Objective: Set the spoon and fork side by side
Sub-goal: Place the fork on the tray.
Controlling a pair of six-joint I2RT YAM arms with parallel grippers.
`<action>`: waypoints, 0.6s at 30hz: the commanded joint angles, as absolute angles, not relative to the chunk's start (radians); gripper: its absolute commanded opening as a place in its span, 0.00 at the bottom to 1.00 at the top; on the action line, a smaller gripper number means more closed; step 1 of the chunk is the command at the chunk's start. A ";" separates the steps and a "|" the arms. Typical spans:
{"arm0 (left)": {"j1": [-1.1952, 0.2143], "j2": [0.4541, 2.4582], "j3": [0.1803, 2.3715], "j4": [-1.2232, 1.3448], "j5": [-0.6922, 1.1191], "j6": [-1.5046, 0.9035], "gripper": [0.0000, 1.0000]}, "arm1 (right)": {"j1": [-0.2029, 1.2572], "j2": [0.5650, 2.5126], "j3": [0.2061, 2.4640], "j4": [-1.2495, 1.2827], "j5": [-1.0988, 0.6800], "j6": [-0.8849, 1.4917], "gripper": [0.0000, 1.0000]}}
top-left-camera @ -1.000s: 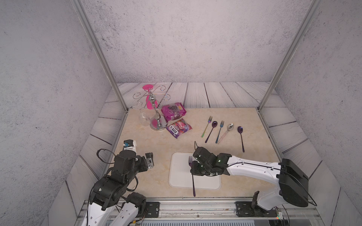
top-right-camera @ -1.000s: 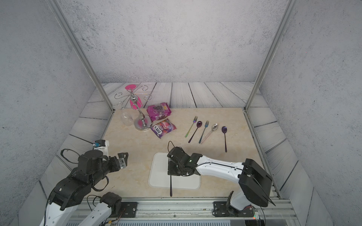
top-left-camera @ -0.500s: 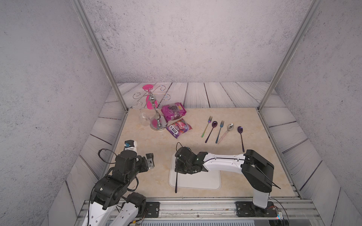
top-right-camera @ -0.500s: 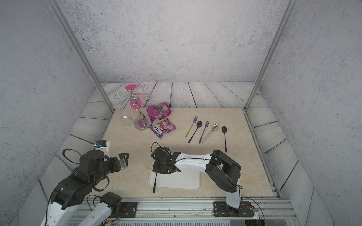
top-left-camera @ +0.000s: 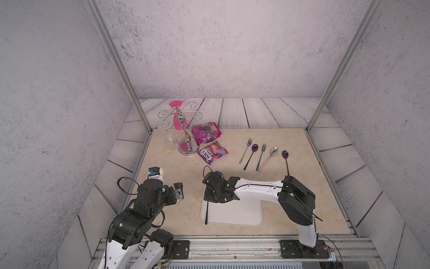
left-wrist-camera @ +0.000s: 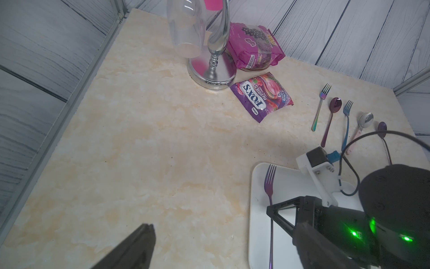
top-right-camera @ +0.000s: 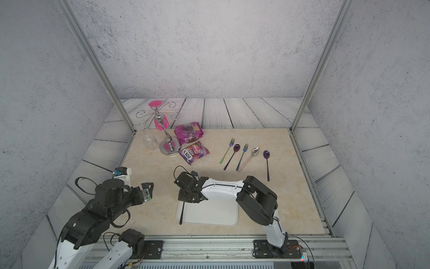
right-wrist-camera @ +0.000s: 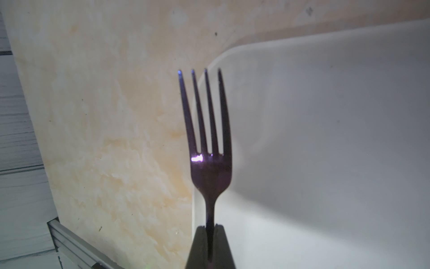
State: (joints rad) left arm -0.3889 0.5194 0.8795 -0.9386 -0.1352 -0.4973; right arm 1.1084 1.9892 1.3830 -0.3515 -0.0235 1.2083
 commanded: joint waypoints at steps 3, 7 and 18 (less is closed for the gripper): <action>-0.387 0.519 0.869 -0.930 -0.131 -0.488 0.99 | 1.097 2.029 1.424 -0.399 -0.005 1.195 0.00; -0.386 0.520 0.868 -0.929 -0.128 -0.486 0.99 | 1.091 2.041 1.424 -0.393 -0.010 1.196 0.00; -0.387 0.518 0.867 -0.928 -0.127 -0.487 1.00 | 1.080 2.067 1.452 -0.400 -0.015 1.197 0.00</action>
State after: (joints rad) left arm -0.3889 0.5194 0.8780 -0.9379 -0.1280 -0.4969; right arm 1.0832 2.0483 1.4227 -0.3756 -0.0238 1.2026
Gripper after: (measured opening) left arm 0.995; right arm 0.050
